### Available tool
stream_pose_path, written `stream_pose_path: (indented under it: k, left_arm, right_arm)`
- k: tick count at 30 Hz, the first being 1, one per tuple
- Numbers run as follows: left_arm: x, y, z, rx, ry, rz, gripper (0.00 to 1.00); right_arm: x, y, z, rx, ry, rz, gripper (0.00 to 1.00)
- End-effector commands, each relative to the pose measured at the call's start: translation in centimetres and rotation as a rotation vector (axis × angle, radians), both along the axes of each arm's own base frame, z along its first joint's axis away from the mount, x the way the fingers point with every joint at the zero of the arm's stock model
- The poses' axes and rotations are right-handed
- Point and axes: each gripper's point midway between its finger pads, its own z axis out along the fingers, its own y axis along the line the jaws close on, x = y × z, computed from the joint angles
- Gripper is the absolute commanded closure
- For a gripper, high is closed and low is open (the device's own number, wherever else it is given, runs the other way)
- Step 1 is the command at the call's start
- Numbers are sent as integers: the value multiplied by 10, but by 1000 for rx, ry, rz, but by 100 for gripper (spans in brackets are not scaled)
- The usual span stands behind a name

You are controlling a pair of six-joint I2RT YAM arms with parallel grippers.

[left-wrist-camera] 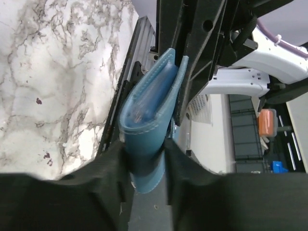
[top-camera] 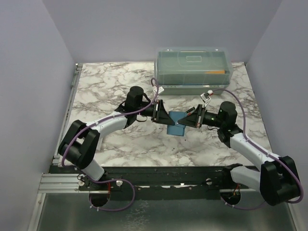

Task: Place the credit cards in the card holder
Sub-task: Pick up the card holder from the center of the board, then open the card holder at the center of the board.

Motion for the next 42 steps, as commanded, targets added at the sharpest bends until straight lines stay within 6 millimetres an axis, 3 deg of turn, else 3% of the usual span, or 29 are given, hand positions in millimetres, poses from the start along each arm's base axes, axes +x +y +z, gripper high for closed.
stream_pose_path:
  k: [1, 3, 5, 9, 12, 18, 23, 27, 35, 42]
  left_arm:
    - [-6, -2, 11, -55, -44, -42, 78]
    - [2, 1, 11, -52, -52, -7, 91]
    - [12, 6, 10, -45, -54, 45, 99]
    - [35, 18, 4, -16, -48, 165, 100]
    - [47, 23, -13, 78, -33, 233, 100]
    - [69, 38, -53, 347, -43, 391, 100]
    - [78, 55, -80, 591, -84, 530, 100]
    - [75, 58, -77, 641, -123, 555, 100]
    - [66, 51, -71, 614, -122, 518, 100]
    - [61, 46, -68, 601, -127, 497, 100]
  right_arm:
    - [3, 1, 7, 13, -34, 9, 99]
    - [10, -2, -3, -42, -4, -39, 96]
    - [17, -8, -16, -113, 37, -102, 84]
    - [30, -31, -56, -339, 190, -287, 48]
    - [32, -39, -64, -478, 239, -414, 32]
    - [32, -20, -54, -645, 205, -539, 30]
    - [37, -3, -67, -730, 178, -540, 30]
    - [44, 4, -72, -711, 147, -532, 33]
    - [52, 36, -62, -610, 120, -479, 41]
    - [60, 58, -74, -605, 127, -468, 42]
